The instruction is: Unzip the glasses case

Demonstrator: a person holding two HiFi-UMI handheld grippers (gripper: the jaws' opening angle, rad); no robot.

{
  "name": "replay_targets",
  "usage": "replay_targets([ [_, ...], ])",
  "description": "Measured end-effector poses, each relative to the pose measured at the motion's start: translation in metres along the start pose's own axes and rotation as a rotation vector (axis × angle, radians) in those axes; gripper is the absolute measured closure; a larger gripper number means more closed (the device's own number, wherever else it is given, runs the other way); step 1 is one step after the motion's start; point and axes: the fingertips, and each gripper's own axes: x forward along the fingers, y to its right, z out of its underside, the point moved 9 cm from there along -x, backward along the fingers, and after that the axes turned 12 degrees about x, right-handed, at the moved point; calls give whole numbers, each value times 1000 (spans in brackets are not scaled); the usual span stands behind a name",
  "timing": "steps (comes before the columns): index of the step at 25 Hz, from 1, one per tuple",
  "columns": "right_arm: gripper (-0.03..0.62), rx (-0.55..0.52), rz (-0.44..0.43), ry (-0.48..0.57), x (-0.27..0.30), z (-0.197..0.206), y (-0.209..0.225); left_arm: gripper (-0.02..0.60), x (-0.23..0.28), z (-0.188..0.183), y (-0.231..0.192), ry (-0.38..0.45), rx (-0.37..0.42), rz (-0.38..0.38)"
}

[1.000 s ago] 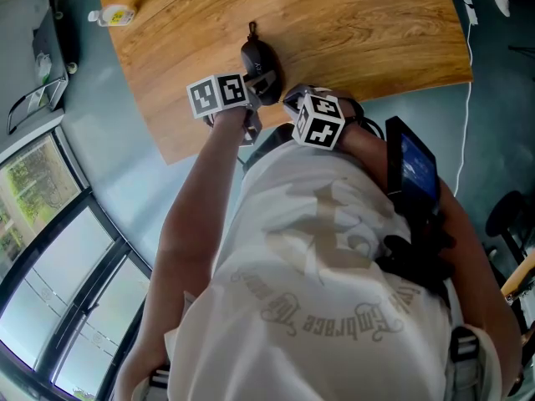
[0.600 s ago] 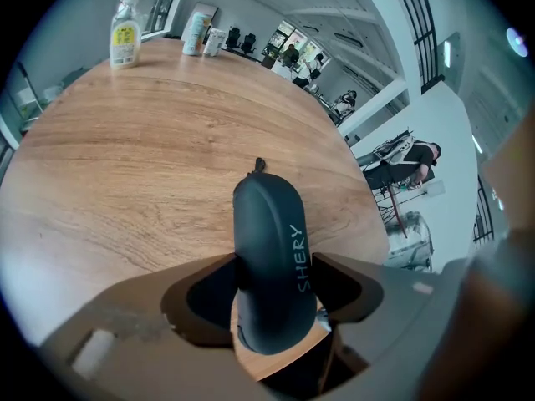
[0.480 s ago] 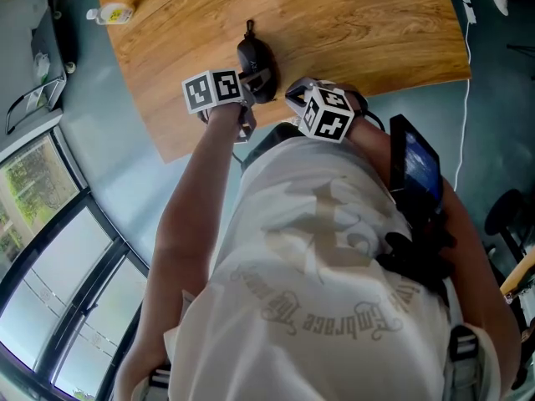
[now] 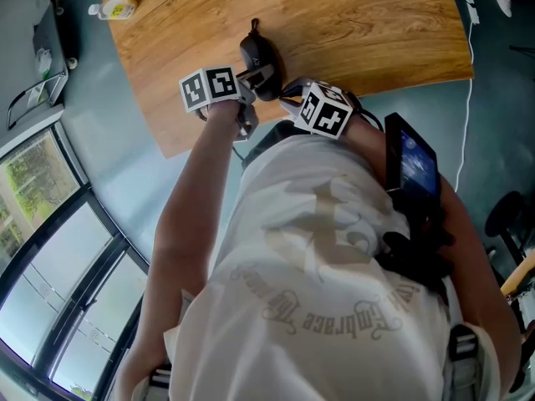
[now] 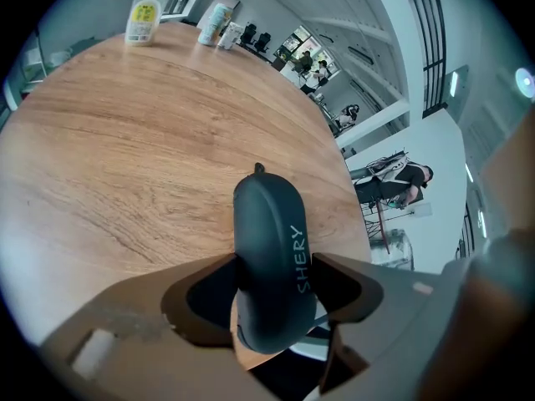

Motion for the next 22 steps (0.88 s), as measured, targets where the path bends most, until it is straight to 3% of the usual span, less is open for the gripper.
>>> replay_targets([
  [4,583,-24,10,-18,0,-3,-3,288,-1,0,-1,8,-5,-13],
  [12,586,-102,90,-124,6,2,-9,287,7,3,7,-53,88,-92],
  [17,588,-129,138,-132,5,2,-8,293,9,0,7,-90,104,-107],
  [22,588,-90,165,-108,0,1,0,296,10,0,4,-107,109,-88],
])
